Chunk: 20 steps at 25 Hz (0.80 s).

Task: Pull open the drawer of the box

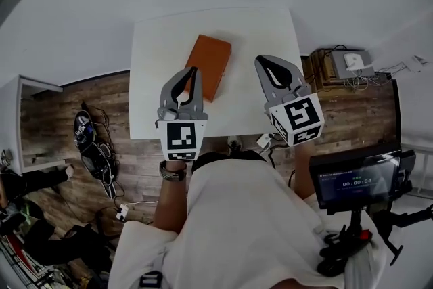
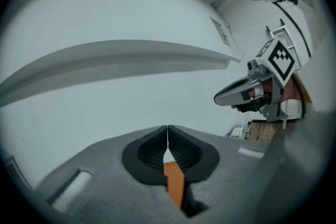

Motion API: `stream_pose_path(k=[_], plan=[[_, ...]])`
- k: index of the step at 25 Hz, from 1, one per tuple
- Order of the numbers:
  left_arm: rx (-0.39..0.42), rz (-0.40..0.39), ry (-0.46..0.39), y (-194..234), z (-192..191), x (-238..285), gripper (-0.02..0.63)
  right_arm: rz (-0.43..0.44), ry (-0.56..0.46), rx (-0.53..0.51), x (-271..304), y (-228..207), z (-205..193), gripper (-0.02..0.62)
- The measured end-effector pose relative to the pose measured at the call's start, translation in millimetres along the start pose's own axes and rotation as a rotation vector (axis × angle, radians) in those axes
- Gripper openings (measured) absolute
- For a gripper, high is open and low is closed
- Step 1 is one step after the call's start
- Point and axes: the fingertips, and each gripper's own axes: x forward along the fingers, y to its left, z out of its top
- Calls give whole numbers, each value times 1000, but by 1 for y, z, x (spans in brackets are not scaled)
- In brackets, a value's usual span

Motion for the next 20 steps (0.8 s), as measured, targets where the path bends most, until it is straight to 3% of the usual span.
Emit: stream_pose_path(k=[7, 12, 20], plan=[[-41, 2, 48, -4, -21, -4, 22, 17, 38, 24, 2, 2, -16, 20], [-69, -39, 141, 23, -69, 29, 43, 37, 143, 18, 57, 4, -47, 61], [-102, -118, 270, 17, -137, 52, 61, 39, 324, -28, 88, -2, -116, 91]])
